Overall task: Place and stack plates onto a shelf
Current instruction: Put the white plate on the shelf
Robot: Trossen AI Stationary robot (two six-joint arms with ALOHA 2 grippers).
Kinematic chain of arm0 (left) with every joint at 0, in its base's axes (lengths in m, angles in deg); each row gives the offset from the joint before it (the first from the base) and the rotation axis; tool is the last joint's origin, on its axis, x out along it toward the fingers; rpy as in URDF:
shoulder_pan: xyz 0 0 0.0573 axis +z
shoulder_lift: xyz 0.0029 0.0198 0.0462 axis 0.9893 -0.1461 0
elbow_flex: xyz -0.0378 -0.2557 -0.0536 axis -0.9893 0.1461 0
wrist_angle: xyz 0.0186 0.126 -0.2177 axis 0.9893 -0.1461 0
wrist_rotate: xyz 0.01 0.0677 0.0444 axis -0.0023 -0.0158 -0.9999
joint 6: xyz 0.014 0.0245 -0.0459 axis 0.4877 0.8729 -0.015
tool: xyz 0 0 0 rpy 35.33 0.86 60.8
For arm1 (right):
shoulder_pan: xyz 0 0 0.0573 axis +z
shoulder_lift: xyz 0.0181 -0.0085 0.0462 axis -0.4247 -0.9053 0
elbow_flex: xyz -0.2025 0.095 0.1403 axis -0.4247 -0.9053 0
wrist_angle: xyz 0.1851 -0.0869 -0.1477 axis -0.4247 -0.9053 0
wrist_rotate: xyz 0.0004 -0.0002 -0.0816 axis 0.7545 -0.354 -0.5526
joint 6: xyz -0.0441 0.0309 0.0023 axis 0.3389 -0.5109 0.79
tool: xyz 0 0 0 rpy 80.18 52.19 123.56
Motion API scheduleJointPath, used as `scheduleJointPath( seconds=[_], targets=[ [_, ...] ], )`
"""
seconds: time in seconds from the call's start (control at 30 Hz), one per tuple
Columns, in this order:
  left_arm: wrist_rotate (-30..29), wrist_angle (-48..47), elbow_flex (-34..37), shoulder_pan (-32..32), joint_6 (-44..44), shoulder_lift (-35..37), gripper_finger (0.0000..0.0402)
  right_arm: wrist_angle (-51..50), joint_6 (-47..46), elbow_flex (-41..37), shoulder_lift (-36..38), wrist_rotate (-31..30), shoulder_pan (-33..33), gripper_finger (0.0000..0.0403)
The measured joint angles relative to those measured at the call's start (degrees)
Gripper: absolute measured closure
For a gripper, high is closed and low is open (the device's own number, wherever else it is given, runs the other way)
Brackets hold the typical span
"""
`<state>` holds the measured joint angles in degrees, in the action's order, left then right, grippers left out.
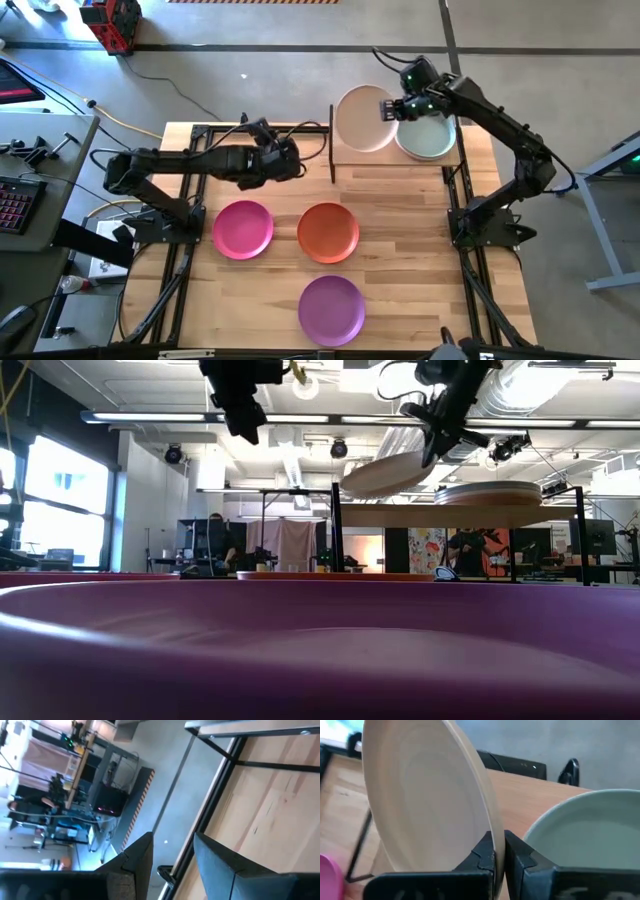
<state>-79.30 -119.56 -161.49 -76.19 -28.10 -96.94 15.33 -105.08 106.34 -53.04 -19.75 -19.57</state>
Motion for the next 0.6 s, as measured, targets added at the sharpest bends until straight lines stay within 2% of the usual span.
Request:
scheduleJointPath(
  seconds=[0.2,0.47,0.6],
  targets=[
    [3.90,0.37,0.00,3.35,-2.07,0.00,0.0270,-2.91,2.78,0.00,-0.99,0.64,-0.79,0.0402],
    [5.97,0.71,0.00,6.02,-5.44,0.00,0.0270,-3.37,3.94,0.00,-4.29,4.02,-0.43,0.0403],
    [7.41,0.71,0.00,7.05,-6.06,-0.02,0.0270,-3.48,3.89,0.00,-5.53,3.33,-0.29,0.0403]
  ],
)
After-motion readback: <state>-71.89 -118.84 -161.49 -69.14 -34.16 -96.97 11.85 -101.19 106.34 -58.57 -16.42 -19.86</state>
